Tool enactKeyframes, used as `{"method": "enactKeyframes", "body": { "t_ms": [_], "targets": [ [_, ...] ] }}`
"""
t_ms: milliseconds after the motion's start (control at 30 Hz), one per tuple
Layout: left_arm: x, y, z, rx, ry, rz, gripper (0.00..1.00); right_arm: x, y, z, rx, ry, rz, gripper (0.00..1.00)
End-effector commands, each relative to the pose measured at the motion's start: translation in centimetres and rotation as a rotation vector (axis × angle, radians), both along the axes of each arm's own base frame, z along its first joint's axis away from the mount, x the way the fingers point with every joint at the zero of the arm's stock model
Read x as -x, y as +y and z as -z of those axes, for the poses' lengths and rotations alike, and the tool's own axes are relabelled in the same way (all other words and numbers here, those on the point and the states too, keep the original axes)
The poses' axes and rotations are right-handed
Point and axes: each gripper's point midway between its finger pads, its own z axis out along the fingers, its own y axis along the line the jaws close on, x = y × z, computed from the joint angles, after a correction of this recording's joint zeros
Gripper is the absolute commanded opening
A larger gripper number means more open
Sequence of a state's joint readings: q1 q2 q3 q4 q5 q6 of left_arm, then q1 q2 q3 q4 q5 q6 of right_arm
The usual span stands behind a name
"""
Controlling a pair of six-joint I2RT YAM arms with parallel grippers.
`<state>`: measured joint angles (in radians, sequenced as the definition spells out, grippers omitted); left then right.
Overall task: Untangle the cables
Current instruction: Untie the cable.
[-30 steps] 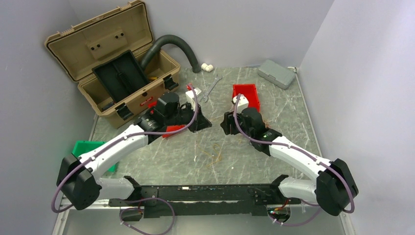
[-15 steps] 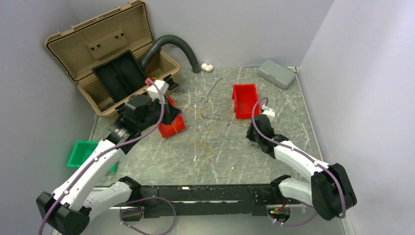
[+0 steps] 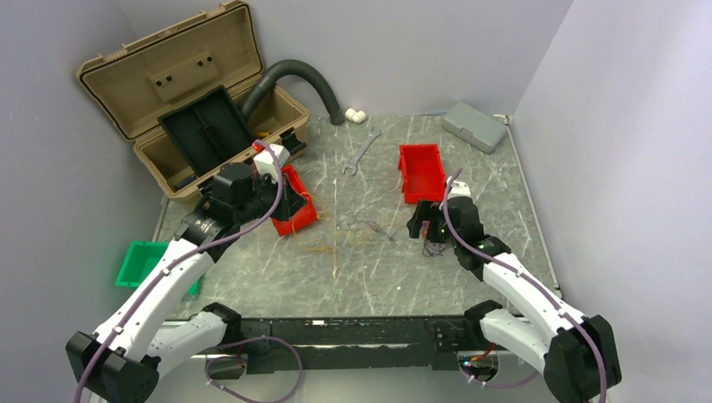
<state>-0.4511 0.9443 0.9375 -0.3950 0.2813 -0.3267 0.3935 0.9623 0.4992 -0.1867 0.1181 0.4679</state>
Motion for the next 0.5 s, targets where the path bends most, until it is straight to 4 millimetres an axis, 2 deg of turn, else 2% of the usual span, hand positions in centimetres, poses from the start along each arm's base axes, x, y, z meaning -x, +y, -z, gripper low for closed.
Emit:
{"method": "enactKeyframes", "body": {
  "t_ms": [0, 167, 300, 467],
  "targets": [
    [0.6, -0.9, -1.4, -0.002, -0.030, 0.093, 0.00, -0.1, 5.1, -6.4, -0.084, -0.202, -0.345, 0.96],
    [0.7, -0.8, -1.9, -0.004, -0.050, 0.099, 0.00, 0.2, 9.2, -9.0, -0.021, -0.294, -0.538, 1.00],
    [0.8, -0.4, -2.3, -0.021, -0.059, 0.085, 0.00, -0.4, 11.8, -8.9, 0.058, -0.285, -0.602, 1.00],
    [1.0, 0.0, -2.7, -0.034, -0.065, 0.077, 0.00, -1.2, 13.9, -8.4, 0.047, -0.264, -0.629, 1.00]
  ]
}}
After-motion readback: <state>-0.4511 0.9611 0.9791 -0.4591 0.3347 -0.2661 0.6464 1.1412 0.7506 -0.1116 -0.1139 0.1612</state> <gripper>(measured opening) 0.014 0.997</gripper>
